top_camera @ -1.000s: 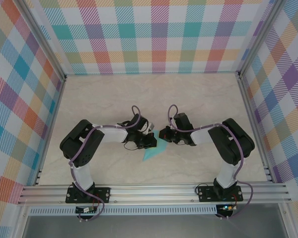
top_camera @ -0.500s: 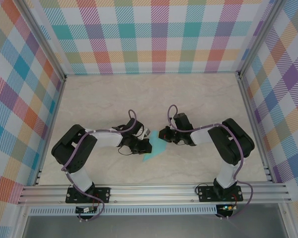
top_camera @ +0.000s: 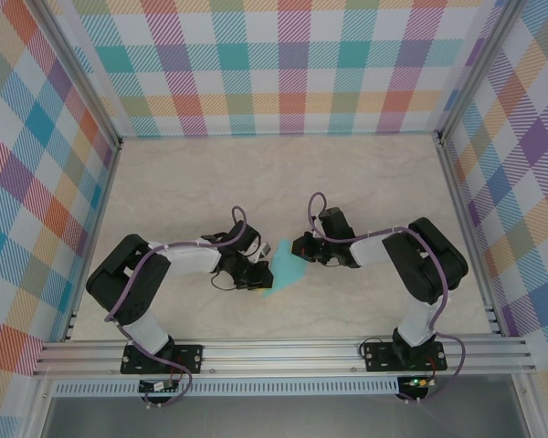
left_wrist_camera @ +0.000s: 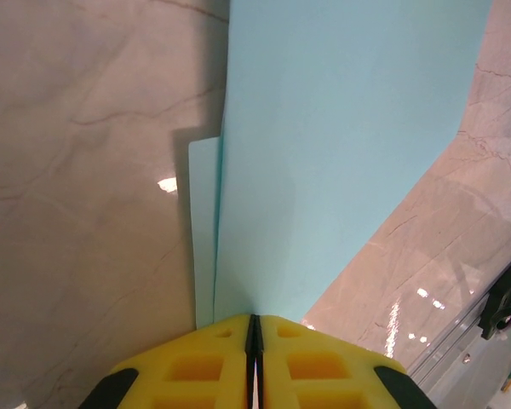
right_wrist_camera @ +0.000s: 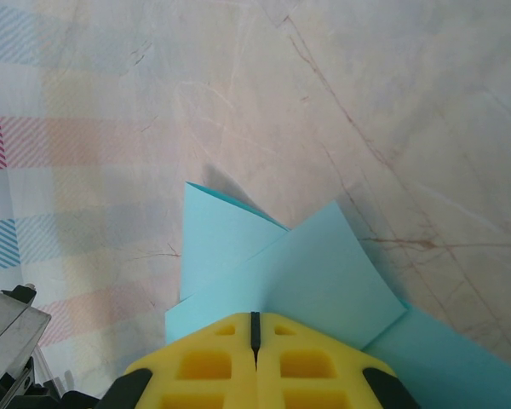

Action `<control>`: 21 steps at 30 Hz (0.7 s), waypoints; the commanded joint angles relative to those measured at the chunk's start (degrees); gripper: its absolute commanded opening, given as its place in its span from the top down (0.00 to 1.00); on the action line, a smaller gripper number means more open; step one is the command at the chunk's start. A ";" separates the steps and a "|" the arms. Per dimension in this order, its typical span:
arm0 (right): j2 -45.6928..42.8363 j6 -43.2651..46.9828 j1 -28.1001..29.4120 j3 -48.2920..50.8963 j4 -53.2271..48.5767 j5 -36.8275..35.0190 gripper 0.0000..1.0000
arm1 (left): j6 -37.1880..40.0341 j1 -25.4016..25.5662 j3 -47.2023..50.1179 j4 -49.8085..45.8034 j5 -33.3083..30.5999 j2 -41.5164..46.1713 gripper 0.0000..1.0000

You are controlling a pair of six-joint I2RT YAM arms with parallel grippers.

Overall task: Fold a paper plane with a square sheet of paper (pick it up from the middle)
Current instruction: Fourth fold the wing at the center of the table.

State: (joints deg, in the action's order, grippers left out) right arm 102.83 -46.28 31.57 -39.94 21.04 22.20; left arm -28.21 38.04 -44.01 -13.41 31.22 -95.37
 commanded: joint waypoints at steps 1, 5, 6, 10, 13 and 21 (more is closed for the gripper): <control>2.25 0.58 -0.11 1.45 -8.73 -3.98 1.00 | 1.40 -0.43 2.48 -6.93 -0.86 0.92 0.89; 1.79 0.58 -0.11 1.39 -8.85 -4.00 1.00 | 1.00 -0.42 2.00 -7.67 -2.63 2.89 0.89; 1.76 0.58 -0.11 1.41 -8.95 -4.00 1.00 | 0.83 -0.42 1.86 -7.51 -2.73 3.47 0.89; 1.61 0.67 -0.09 1.45 -9.05 -3.92 1.00 | -0.20 -0.42 0.42 -6.54 -1.93 6.11 0.87; 1.71 0.67 -0.10 1.40 -9.06 -3.91 1.00 | -0.93 -0.42 -0.55 -5.06 0.03 7.16 0.85; 2.04 0.67 -0.11 1.51 -8.93 -3.74 1.00 | -1.02 -0.35 -0.18 0.71 7.60 4.37 0.80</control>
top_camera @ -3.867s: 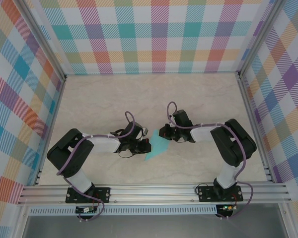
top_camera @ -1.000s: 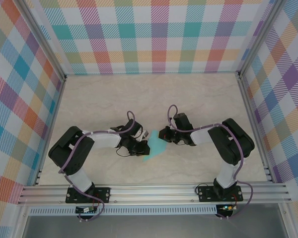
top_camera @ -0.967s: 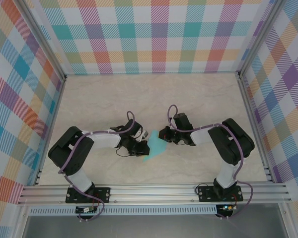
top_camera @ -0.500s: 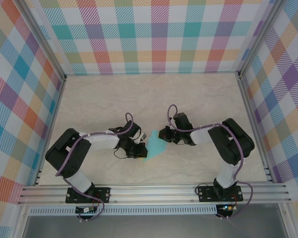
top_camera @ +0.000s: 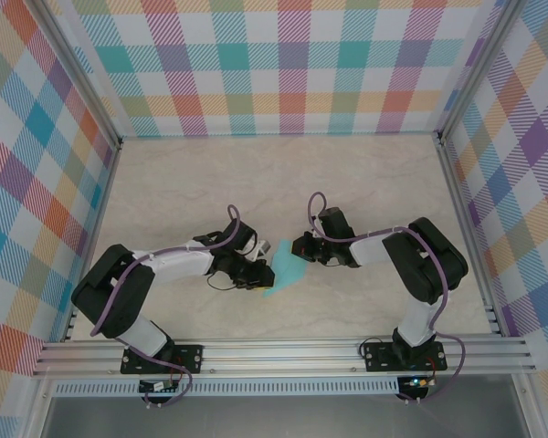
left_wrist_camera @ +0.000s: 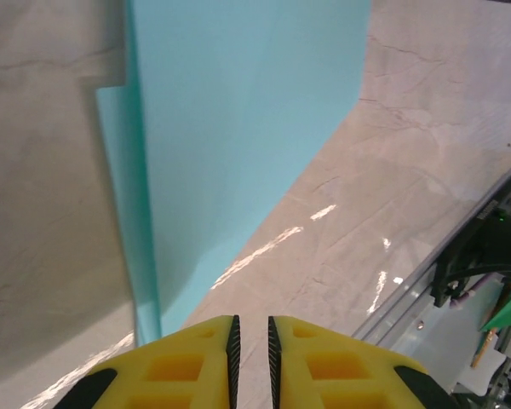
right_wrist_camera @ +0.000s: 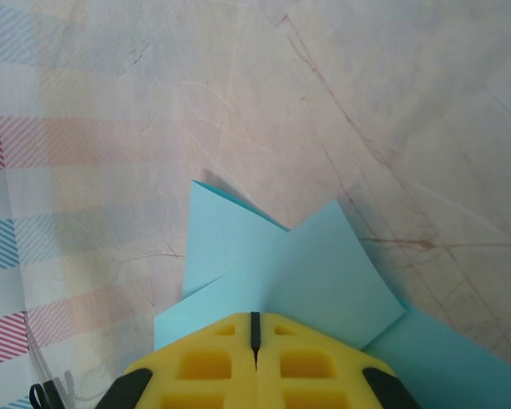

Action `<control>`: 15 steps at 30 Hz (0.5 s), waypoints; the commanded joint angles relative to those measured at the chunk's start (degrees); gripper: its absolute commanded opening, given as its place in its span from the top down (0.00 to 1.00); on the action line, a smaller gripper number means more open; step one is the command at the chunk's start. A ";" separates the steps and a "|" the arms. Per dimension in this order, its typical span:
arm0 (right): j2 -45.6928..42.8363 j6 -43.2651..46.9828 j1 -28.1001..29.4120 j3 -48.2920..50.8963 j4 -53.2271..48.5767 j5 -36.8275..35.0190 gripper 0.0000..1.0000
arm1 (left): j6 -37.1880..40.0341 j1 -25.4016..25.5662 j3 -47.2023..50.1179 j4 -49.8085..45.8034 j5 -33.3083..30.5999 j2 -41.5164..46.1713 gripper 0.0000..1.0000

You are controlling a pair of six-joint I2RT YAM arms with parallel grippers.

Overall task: Fold a paper plane with a square sheet of paper (pick it up from the middle)
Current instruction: Fourth fold the wing at the center of the table.

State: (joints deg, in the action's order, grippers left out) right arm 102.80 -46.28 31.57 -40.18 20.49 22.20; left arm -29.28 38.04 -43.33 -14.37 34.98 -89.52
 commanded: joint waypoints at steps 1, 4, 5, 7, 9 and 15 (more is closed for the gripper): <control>2.13 0.67 -0.11 1.76 -8.41 -3.74 1.00 | 0.43 -0.34 -0.70 1.72 4.03 -2.26 0.80; 2.38 0.58 -0.11 1.66 -8.37 -3.64 1.00 | 1.33 -0.34 -0.46 -0.99 0.44 -4.08 0.81; 2.37 0.58 -0.11 1.71 -8.45 -3.74 1.00 | 1.76 -0.38 -0.35 -3.65 -1.90 -4.48 0.81; 2.39 0.58 -0.11 1.75 -8.26 -3.74 1.00 | 2.65 -0.34 -0.31 -6.75 -5.90 -5.11 0.83; 2.25 0.58 -0.11 1.73 -8.42 -3.74 1.00 | 3.27 -0.34 0.29 -8.48 -8.94 -5.24 0.85; -1.26 0.54 0.02 1.70 -9.27 -3.21 1.00 | 2.59 -0.34 2.92 -8.21 -12.00 -3.74 0.91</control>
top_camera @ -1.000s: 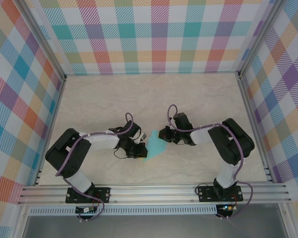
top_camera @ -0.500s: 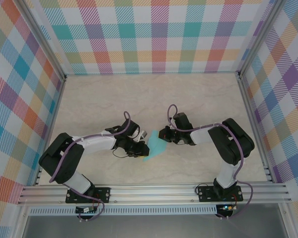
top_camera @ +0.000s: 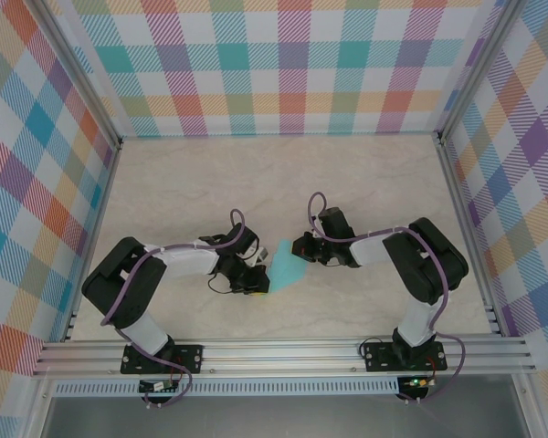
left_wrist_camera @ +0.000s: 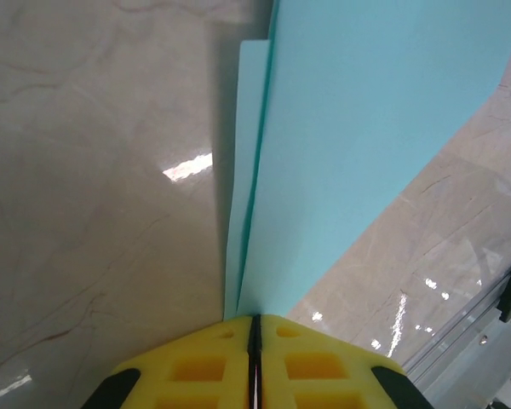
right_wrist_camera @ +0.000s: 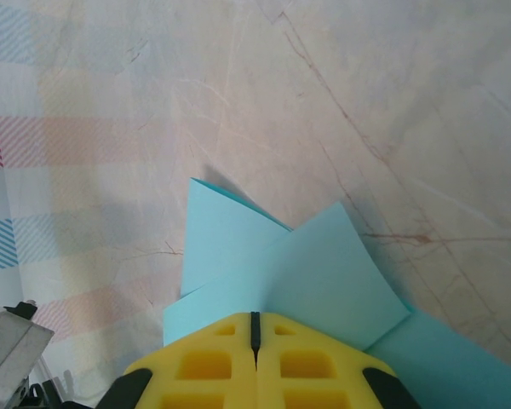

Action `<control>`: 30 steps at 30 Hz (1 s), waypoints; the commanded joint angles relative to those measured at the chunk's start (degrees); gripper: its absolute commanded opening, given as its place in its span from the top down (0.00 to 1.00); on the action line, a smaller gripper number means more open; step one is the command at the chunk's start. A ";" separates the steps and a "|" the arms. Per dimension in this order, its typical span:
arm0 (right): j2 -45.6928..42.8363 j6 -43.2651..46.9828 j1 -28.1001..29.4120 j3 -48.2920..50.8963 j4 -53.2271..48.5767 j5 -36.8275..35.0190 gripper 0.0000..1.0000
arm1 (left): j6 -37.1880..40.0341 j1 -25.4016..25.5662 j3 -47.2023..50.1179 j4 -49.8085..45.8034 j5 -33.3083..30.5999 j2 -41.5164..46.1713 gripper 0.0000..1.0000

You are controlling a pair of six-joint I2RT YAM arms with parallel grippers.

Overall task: Fold a paper plane with a square sheet of paper (pick it up from the middle)
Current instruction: Fourth fold the wing at the center of the table.

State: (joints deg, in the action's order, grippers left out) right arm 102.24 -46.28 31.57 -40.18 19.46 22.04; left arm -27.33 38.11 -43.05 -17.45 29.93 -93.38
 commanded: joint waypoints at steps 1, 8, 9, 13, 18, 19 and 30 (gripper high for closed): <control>-1.68 0.80 0.08 1.49 -8.94 -2.91 1.00 | 0.58 -0.40 2.73 -5.05 -7.16 0.26 0.92; -7.31 1.26 3.49 0.24 -11.07 -3.09 1.00 | 0.51 -0.40 2.27 -4.81 -7.41 0.09 0.95; -7.78 1.02 4.27 0.28 -10.94 -3.30 1.00 | 0.51 -0.44 2.19 -4.75 -7.27 0.05 0.94; -7.22 -0.29 7.32 0.14 -9.40 -3.42 0.99 | 0.49 -0.41 2.17 -4.55 -7.12 -0.21 0.95; -3.84 -1.93 11.19 -0.37 -7.05 -4.23 0.99 | 0.45 -0.40 2.09 -4.50 -7.04 -0.57 0.95; -3.43 -2.32 11.47 -0.06 -6.66 -4.66 0.99 | 0.49 -0.40 1.97 -4.49 -7.08 -0.57 0.95; -2.02 -1.49 9.43 -0.70 -10.24 -11.49 0.99 | 0.83 -0.40 2.18 -4.78 -7.52 -0.31 0.96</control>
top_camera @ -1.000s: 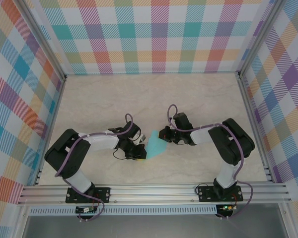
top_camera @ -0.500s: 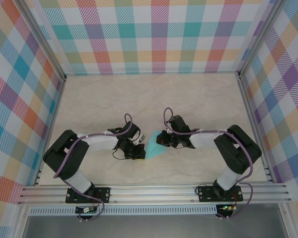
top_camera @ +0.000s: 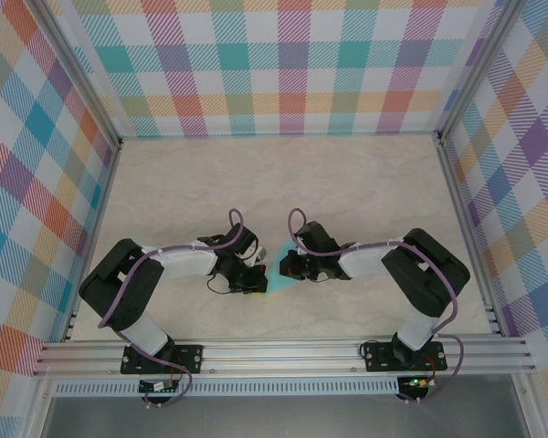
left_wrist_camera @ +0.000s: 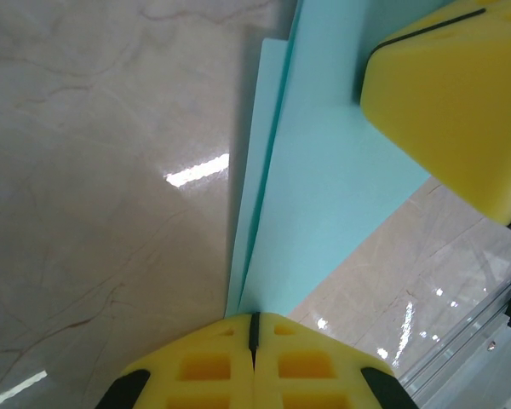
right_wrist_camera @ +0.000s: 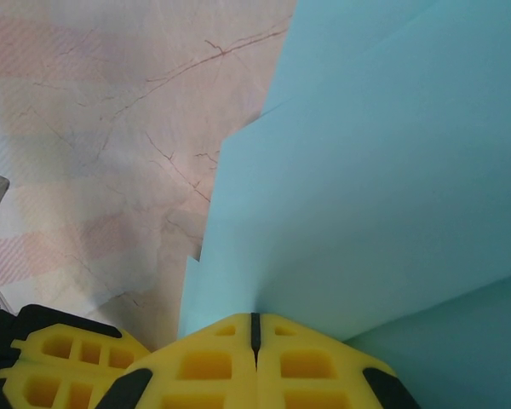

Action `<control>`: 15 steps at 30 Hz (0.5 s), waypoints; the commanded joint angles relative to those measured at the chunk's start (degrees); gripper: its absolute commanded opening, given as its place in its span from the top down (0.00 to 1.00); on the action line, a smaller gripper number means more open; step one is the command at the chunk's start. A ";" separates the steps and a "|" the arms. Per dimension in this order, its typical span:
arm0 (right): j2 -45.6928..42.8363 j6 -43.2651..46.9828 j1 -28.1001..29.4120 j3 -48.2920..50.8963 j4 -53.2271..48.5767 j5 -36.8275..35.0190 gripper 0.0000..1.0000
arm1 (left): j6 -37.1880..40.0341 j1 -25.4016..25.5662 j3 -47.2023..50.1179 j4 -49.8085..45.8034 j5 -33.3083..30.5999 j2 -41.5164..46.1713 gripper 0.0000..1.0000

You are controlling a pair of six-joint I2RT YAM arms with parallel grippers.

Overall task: Fold a paper plane with a square sheet of paper (pick it up from the middle)
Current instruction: Fourth fold the wing at the center of the table.

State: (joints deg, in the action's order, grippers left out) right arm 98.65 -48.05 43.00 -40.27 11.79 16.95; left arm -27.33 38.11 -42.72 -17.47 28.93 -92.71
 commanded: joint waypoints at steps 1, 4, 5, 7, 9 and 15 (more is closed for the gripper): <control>1.57 0.29 -2.65 -0.55 -2.54 -6.45 0.99 | 0.87 -0.45 1.95 -4.75 -6.47 -0.95 0.96; 1.79 0.67 -5.21 -0.67 -2.09 -5.96 0.98 | 0.90 -0.40 2.09 -4.76 -6.52 -0.81 0.96; 2.06 0.93 -6.27 -0.81 -1.88 -5.19 0.98 | 0.92 -0.42 2.13 -4.74 -6.46 -0.80 0.96; 2.40 1.35 -8.05 -1.10 -1.62 -3.97 0.98 | 0.96 -0.40 2.14 -4.68 -6.43 -0.80 0.96; 2.16 1.51 -9.83 -1.32 -1.59 -2.80 0.97 | 0.87 -0.40 2.08 -4.50 -6.10 -0.66 0.96; -3.90 2.74 -11.54 -1.87 -6.24 -2.35 0.86 | 0.11 -0.40 2.04 -3.29 -4.59 1.16 0.96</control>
State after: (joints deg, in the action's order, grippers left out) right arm 98.26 -47.22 32.10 -40.95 10.15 17.02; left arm -27.35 38.11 -42.50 -17.17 28.77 -92.27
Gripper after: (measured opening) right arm 0.128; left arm 0.045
